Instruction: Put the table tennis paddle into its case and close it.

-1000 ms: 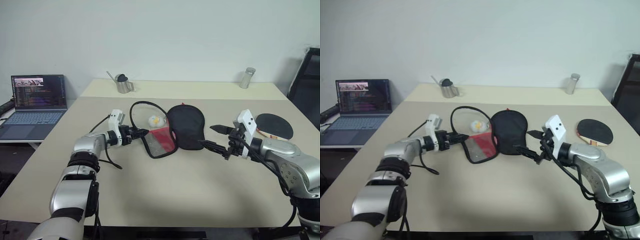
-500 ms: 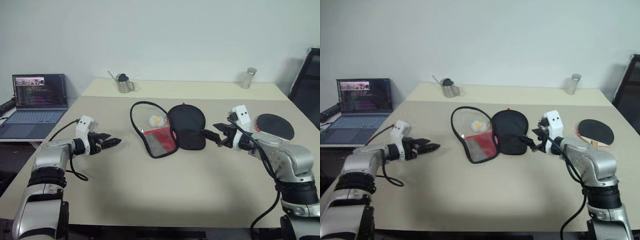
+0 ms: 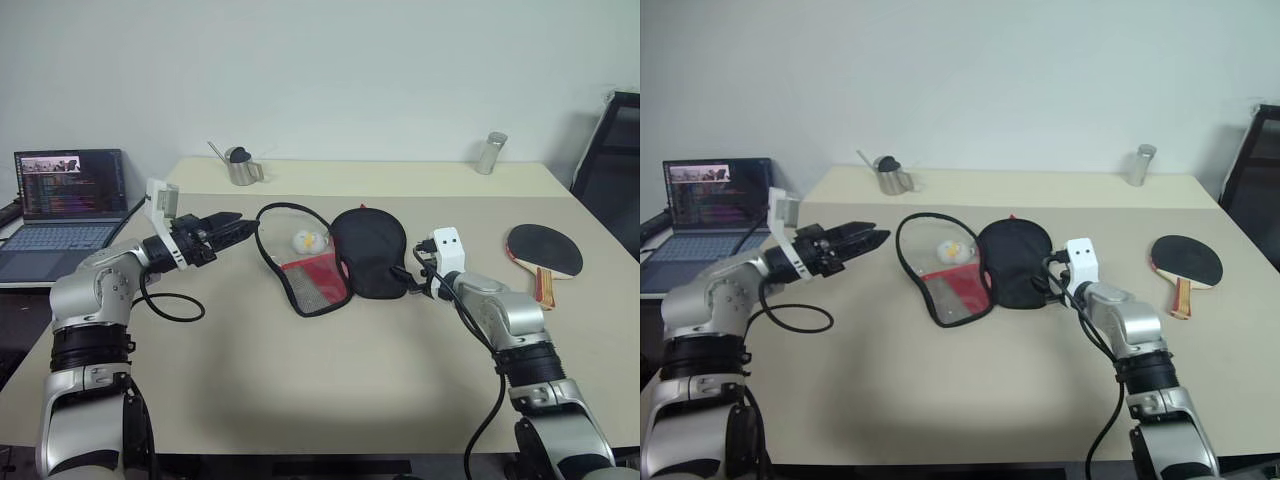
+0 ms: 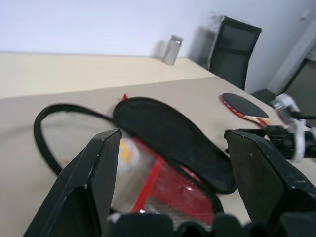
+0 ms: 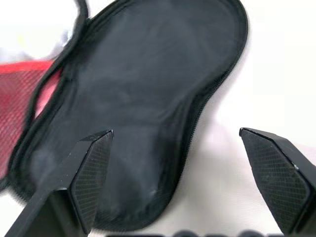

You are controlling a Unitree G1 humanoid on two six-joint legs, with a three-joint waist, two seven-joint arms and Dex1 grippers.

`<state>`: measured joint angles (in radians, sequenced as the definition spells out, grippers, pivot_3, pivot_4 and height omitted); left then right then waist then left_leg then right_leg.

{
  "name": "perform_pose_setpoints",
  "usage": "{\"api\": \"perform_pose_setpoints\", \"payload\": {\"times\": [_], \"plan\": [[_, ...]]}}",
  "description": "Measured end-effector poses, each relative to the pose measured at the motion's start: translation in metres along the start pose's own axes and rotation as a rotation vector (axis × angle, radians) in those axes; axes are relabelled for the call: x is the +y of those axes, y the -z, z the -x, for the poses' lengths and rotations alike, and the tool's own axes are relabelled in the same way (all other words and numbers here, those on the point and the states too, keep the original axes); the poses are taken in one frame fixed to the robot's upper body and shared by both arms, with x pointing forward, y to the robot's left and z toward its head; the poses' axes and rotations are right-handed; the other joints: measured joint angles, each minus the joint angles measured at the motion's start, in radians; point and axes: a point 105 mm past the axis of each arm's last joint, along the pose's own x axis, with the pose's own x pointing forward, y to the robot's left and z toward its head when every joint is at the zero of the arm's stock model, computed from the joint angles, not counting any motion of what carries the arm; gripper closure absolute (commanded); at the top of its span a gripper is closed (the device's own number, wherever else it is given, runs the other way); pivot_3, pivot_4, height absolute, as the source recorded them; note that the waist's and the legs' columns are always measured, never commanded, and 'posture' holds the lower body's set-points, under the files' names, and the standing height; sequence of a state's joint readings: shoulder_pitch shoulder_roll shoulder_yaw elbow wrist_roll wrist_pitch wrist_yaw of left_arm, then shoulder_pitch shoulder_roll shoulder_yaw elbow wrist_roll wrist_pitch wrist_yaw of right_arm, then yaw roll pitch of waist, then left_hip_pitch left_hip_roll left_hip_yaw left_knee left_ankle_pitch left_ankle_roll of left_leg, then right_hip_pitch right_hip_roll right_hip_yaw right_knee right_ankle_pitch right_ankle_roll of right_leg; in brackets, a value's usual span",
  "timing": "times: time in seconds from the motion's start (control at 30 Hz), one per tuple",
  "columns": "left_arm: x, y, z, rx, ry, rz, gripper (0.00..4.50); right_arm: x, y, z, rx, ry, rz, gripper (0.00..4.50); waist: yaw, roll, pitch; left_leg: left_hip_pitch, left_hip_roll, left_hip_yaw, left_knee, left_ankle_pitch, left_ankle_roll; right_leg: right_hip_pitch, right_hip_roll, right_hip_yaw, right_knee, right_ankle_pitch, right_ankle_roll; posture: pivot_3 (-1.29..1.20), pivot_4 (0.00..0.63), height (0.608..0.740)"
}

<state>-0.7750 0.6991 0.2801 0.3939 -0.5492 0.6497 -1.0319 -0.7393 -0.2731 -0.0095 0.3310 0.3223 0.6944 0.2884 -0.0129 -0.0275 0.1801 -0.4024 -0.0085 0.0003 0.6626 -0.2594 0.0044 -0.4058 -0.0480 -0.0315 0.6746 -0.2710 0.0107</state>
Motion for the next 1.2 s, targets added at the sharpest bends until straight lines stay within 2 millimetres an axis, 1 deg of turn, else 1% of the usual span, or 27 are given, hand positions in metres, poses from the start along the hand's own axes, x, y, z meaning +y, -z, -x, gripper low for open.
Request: {"api": "perform_pose_setpoints", "payload": {"times": [0.1, 0.2, 0.37, 0.43, 0.5, 0.57, 0.73, 0.9, 0.93, 1.1, 1.17, 1.2], "plan": [[-0.002, 0.002, -0.003, 0.0, 0.012, 0.003, 0.88, 0.003, 0.001, -0.011, -0.008, 0.004, -0.007, 0.0, -0.009, 0.0, 0.0, 0.001, 0.0, 0.001, 0.001, 0.0, 0.0, 0.0, 0.0, 0.001, 0.003, 0.0, 0.0, 0.0, 0.15, 0.74], [-0.004, 0.004, -0.006, 0.004, 0.024, 0.007, 0.88, 0.011, 0.004, -0.022, -0.01, -0.01, -0.02, 0.0, -0.016, 0.0, 0.0, 0.002, 0.0, 0.002, 0.001, 0.0, 0.0, 0.0, 0.0, 0.003, 0.004, 0.0, 0.0, 0.0, 0.15, 0.74], [-0.005, 0.004, -0.007, 0.008, 0.033, 0.004, 0.88, 0.014, 0.008, -0.031, 0.0, -0.014, 0.019, 0.0, -0.017, 0.0, 0.0, 0.002, 0.0, 0.003, 0.001, 0.0, 0.0, -0.001, 0.001, 0.005, 0.004, 0.0, 0.0, 0.0, 0.15, 0.74], [-0.005, 0.005, -0.008, 0.012, 0.034, 0.003, 0.88, 0.017, 0.012, -0.034, 0.011, -0.018, 0.028, 0.0, -0.017, 0.0, 0.0, 0.002, 0.0, 0.003, 0.001, 0.0, 0.0, -0.001, 0.001, 0.005, 0.004, 0.0, 0.0, 0.0, 0.15, 0.74], [-0.006, 0.006, -0.008, 0.016, 0.036, 0.004, 0.86, 0.018, 0.016, -0.036, 0.015, -0.019, 0.031, 0.37, -0.017, 0.0, 0.0, 0.002, 0.0, 0.004, 0.001, 0.0, 0.0, -0.001, 0.001, 0.006, 0.004, 0.0, 0.0, 0.0, 0.15, 0.74], [-0.007, 0.006, -0.009, 0.02, 0.042, 0.001, 0.86, 0.02, 0.016, -0.039, 0.019, -0.021, 0.037, 0.91, -0.019, 0.0, 0.0, 0.002, 0.0, 0.004, 0.001, 0.0, 0.0, -0.001, 0.001, 0.006, 0.005, 0.0, 0.0, 0.0, 0.15, 0.74], [-0.008, 0.006, -0.009, 0.026, 0.051, -0.006, 0.86, 0.024, 0.016, -0.041, 0.013, -0.022, 0.03, 2.68, -0.019, 0.0, 0.0, 0.002, 0.0, 0.005, 0.001, 0.0, 0.0, -0.002, 0.001, 0.007, 0.005, 0.0, 0.0, 0.0, 0.15, 0.74], [-0.01, 0.005, -0.007, 0.031, 0.052, -0.023, 0.86, 0.021, 0.014, -0.041, 0.002, 0.003, 0.019, 4.34, -0.019, 0.0, 0.0, 0.002, 0.0, 0.005, 0.001, 0.0, 0.0, -0.002, 0.001, 0.007, 0.005, 0.0, 0.0, 0.0, 0.15, 0.74], [-0.01, 0.005, -0.007, 0.032, 0.052, -0.025, 0.86, 0.021, 0.013, -0.042, 0.0, 0.008, 0.016, 4.43, -0.019, 0.0, 0.0, 0.002, 0.0, 0.005, 0.001, 0.0, 0.0, -0.002, 0.001, 0.007, 0.005, 0.0, 0.0, 0.0, 0.15, 0.74], [-0.012, 0.007, -0.003, 0.046, 0.054, -0.032, 0.86, 0.016, 0.011, -0.041, -0.008, 0.05, -0.017, 4.43, -0.019, 0.0, 0.0, 0.002, 0.0, 0.005, 0.0, 0.0, 0.0, -0.002, 0.001, 0.008, 0.005, 0.0, 0.0, 0.0, 0.15, 0.74], [-0.015, 0.011, -0.003, 0.062, 0.066, -0.038, 0.86, 0.013, 0.008, -0.039, -0.011, 0.074, -0.029, 4.43, -0.019, 0.0, 0.0, 0.002, 0.0, 0.005, 0.0, 0.0, -0.001, -0.002, 0.001, 0.008, 0.005, 0.0, 0.0, 0.0, 0.15, 0.74], [-0.018, 0.014, -0.003, 0.079, 0.079, -0.038, 0.86, 0.012, 0.002, -0.037, -0.021, 0.084, -0.039, 4.43, -0.019, 0.0, 0.0, 0.002, 0.0, 0.005, 0.0, 0.0, 0.0, -0.002, 0.001, 0.008, 0.005, 0.0, 0.0, 0.0, 0.15, 0.74]]}}
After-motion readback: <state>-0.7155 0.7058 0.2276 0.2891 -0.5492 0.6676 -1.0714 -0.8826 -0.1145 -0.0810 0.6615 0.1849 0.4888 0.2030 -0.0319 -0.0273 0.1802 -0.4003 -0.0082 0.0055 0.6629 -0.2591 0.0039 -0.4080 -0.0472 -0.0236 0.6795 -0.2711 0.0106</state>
